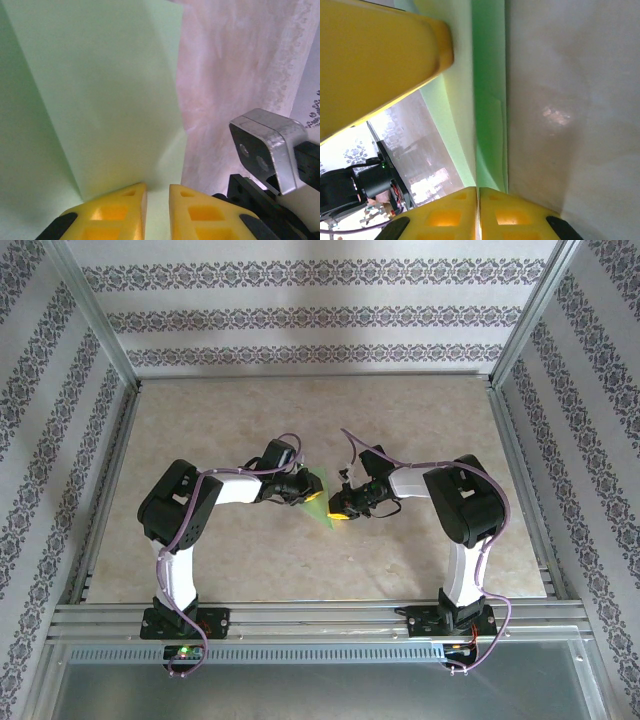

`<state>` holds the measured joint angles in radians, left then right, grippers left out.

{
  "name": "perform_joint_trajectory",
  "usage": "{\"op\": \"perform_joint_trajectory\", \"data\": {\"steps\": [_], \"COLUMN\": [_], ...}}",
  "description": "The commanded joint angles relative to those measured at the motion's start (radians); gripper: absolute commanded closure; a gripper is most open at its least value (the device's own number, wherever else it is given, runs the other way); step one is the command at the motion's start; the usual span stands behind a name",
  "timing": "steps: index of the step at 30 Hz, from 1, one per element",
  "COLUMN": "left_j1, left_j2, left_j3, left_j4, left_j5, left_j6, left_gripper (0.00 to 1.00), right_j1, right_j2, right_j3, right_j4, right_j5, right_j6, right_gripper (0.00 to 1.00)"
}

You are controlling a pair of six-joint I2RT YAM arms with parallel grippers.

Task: Fold a paper plane with a square sheet of paper (pick it up from the middle)
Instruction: Fourth fold the wing at the center of the table.

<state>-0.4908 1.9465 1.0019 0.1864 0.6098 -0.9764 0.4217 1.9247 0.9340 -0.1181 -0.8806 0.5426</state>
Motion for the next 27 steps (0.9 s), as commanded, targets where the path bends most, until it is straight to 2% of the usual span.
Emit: {"op": "perform_joint_trajectory", "data": {"steps": [1,12,21,27], "left_j1": [-0.003,-0.003,-0.004,-0.003], "left_j2": [0.026,0.034,0.043,0.044], "left_j3": [0.023,0.022,0.022,0.023], "left_j4": [-0.038,-0.077,-0.078,-0.09], "left_j5": [-0.025,-0.052,-0.05,-0.05], "left_j6": [0.012,0.008,0.007,0.007], "left_gripper": [0.81,0.81,0.81,0.81], "right_j1": [0.008,0.014,0.031,0.016], "right_j2": [0.028,-0.066,-0.036,-0.192], "right_j3": [-0.014,-0.038,-0.04,-0.054], "right_j4": [-0.07,-0.1,-0.098,-0.082], "right_j5": [0.071,0.045,0.07,0.128], "right_j6": [-0.017,-0.004,-0.001,0.027], "right_gripper": [0.85,0.83,0.86,0.76]}}
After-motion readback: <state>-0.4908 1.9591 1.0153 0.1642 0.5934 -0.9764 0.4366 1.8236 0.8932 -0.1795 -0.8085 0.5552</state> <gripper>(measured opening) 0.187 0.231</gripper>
